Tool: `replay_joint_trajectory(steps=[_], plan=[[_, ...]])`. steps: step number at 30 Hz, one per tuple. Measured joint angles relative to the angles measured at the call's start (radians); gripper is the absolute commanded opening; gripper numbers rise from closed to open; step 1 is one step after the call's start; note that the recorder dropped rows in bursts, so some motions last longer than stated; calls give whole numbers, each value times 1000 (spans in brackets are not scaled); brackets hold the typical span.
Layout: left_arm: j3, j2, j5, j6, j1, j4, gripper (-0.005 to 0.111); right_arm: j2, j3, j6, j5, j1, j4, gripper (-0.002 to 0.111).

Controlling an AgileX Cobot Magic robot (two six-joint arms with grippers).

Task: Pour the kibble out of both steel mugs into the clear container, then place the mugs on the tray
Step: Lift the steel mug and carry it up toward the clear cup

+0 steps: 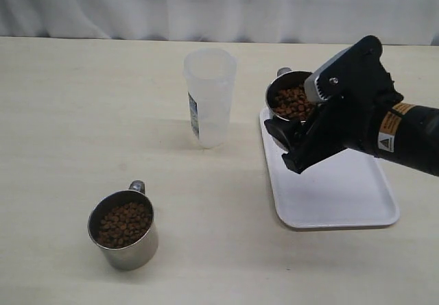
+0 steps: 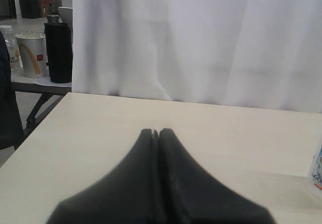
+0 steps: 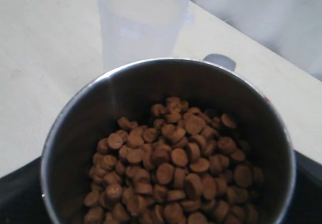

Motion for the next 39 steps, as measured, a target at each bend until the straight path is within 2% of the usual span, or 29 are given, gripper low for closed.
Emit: replay_joint_trajectory(steps=[18, 20, 25, 30, 39], plan=[[0, 0, 0, 0, 0, 0, 0, -6, -2, -27, 16, 0, -10, 4], [0, 0, 0, 0, 0, 0, 0, -6, -2, 6, 16, 0, -59, 4], [0, 0, 0, 0, 0, 0, 0, -6, -26, 250, 27, -3, -310, 4], [0, 0, 0, 0, 0, 0, 0, -6, -85, 396, 100, -7, -459, 4], [0, 0, 0, 0, 0, 0, 0, -4, -199, 441, 164, -8, -511, 4]])
